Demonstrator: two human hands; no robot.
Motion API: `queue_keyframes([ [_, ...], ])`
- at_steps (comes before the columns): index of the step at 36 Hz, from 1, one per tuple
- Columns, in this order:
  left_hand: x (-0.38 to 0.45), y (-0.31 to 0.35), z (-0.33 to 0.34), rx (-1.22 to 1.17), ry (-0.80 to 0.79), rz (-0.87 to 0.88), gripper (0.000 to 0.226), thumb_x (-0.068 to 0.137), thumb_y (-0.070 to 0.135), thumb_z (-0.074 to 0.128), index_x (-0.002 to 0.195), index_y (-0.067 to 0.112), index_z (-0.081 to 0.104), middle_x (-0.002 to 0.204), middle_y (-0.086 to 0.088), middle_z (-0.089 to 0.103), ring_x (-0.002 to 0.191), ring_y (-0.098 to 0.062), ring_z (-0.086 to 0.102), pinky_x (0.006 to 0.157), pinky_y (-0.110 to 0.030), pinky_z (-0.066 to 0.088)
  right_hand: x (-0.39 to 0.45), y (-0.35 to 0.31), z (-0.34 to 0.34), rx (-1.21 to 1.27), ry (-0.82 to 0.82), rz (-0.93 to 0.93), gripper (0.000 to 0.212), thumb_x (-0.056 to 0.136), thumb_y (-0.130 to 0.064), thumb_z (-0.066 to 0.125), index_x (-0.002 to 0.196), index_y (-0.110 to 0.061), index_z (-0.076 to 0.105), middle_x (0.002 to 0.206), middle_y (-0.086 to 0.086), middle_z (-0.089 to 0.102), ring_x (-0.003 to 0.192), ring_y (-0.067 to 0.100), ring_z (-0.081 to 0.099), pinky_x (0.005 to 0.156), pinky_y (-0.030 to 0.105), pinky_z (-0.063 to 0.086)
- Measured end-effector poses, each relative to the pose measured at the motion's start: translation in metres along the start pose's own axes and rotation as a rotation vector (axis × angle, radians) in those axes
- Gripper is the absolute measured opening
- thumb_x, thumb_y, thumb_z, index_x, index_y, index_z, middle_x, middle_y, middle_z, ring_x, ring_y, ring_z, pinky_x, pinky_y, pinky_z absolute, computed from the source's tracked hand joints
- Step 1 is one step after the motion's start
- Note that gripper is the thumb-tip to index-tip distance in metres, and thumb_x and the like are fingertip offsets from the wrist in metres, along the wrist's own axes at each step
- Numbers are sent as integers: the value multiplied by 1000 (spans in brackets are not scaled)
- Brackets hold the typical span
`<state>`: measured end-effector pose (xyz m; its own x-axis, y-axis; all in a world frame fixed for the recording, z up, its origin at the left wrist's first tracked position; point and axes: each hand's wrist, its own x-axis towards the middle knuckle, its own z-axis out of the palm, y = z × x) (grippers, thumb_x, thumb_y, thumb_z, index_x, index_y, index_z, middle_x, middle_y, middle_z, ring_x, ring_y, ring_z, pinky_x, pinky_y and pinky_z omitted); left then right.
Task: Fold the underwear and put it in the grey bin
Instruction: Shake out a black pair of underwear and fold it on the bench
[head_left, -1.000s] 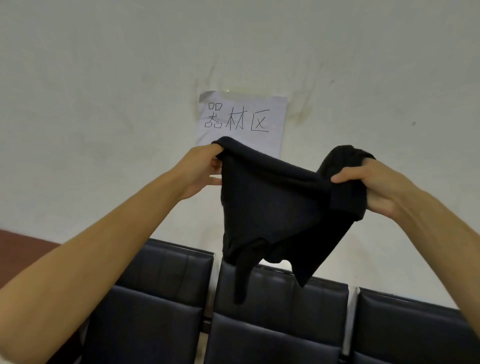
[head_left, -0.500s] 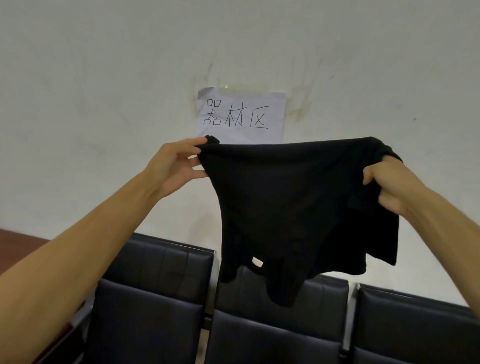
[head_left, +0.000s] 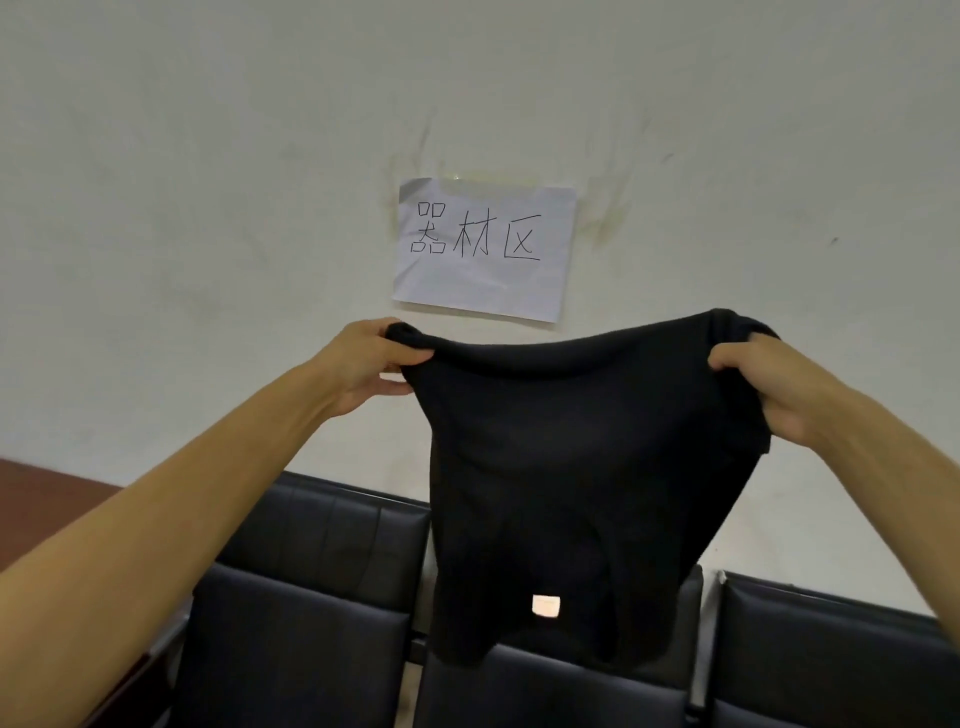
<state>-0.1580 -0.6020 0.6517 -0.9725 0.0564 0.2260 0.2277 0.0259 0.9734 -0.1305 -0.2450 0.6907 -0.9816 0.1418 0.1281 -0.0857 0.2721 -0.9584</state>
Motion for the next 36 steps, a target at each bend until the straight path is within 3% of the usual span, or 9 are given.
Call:
queue_keyframes([
  [3, -2, -5, -1, 78, -3, -65, 4, 94, 15, 57, 96, 13, 55, 98, -7, 62, 86, -26, 62, 67, -36, 55, -1, 2, -2, 7, -53, 2, 23, 80, 4, 44, 87, -5, 63, 77, 9, 66, 71, 24, 62, 61, 30, 50],
  [7, -2, -10, -2, 249, 61, -66, 16, 98, 31, 48, 102, 17, 54, 102, -7, 63, 80, -25, 63, 63, -34, 54, -2, 5, -3, -3, -140, 17, 31, 72, 13, 35, 72, -7, 59, 62, 4, 65, 60, 19, 62, 50, 26, 52],
  [11, 0, -14, -6, 347, 148, 48, 17, 96, 30, 52, 105, 16, 58, 102, -4, 65, 89, -23, 62, 68, -30, 51, -4, 7, -4, -65, -226, 64, 35, 74, 14, 33, 80, -6, 60, 64, 4, 66, 58, 17, 65, 54, 31, 53],
  [16, -1, -13, -18, 165, 142, 112, 14, 85, -1, 64, 94, 10, 64, 98, -10, 63, 95, -24, 61, 74, -32, 53, -9, 11, -4, -289, -299, 175, 30, 84, 7, 33, 95, 2, 60, 75, 17, 72, 72, 35, 69, 67, 48, 57],
  [20, 1, -14, -28, 301, 204, 111, 16, 80, -2, 70, 91, 7, 63, 92, -10, 63, 87, -22, 59, 77, -32, 53, -10, 14, -4, -349, -321, 238, 29, 87, 4, 33, 101, 4, 59, 84, 24, 71, 77, 40, 69, 78, 53, 55],
  [23, 1, -17, -34, 349, 244, 83, 17, 81, 9, 72, 93, 5, 62, 90, -9, 63, 83, -21, 59, 72, -33, 52, -8, 17, -4, -335, -326, 235, 27, 91, 1, 34, 109, 3, 54, 90, 26, 70, 80, 41, 69, 78, 52, 55],
  [29, -6, -23, -41, 93, 142, -28, 13, 92, 23, 61, 93, 10, 60, 95, -10, 61, 86, -26, 62, 73, -36, 53, 3, 27, 0, -36, -188, 207, 21, 90, -5, 53, 110, 0, 57, 76, 13, 69, 65, 26, 67, 58, 38, 55],
  [32, -7, -26, -44, 19, 133, -57, 10, 94, 22, 58, 90, 12, 58, 96, -10, 59, 85, -27, 64, 71, -37, 54, 6, 28, 4, 108, -215, 211, 24, 85, -10, 63, 106, 1, 62, 79, 16, 72, 67, 26, 71, 56, 40, 57],
  [36, -8, -26, -46, 16, 142, -57, 4, 89, 12, 63, 90, 13, 59, 95, -10, 60, 82, -26, 63, 68, -35, 53, 5, 31, 1, 128, -380, 206, 62, 58, -6, 83, 114, 9, 60, 104, 22, 69, 88, 31, 70, 66, 37, 58],
])
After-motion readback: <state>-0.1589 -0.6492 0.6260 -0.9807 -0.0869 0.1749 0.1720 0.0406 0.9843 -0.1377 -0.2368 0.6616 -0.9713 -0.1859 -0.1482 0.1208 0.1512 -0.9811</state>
